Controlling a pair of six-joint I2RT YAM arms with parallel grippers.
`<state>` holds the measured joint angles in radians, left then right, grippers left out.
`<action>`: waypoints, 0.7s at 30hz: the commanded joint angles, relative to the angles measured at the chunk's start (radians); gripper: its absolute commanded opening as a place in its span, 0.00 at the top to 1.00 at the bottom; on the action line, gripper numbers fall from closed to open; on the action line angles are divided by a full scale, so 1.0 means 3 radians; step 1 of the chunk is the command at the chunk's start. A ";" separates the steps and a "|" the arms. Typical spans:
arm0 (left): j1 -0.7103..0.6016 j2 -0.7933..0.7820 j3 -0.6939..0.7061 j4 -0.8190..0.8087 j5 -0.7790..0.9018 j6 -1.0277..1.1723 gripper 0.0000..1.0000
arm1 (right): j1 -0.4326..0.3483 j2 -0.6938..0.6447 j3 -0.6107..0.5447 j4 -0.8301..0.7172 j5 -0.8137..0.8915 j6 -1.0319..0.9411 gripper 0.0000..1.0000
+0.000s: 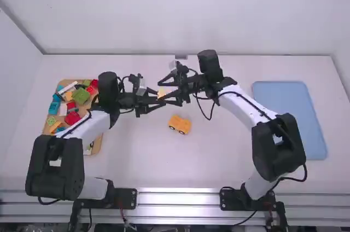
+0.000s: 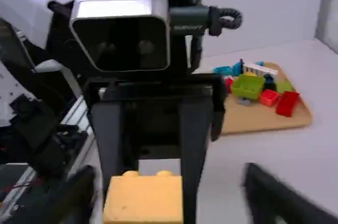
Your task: Assemble lego blocks to make yellow taxi
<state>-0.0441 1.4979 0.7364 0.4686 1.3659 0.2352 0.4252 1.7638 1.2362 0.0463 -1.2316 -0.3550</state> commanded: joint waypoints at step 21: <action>-0.1033 0.0333 0.1099 -0.3366 -0.3793 0.1656 0.98 | 0.0223 -0.0654 0.0089 -0.1230 0.4461 0.1286 0.02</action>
<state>-0.3325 1.5635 1.0359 -0.5129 0.3763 0.5602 0.4835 1.5940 1.2369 -0.3126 -0.0387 -0.0067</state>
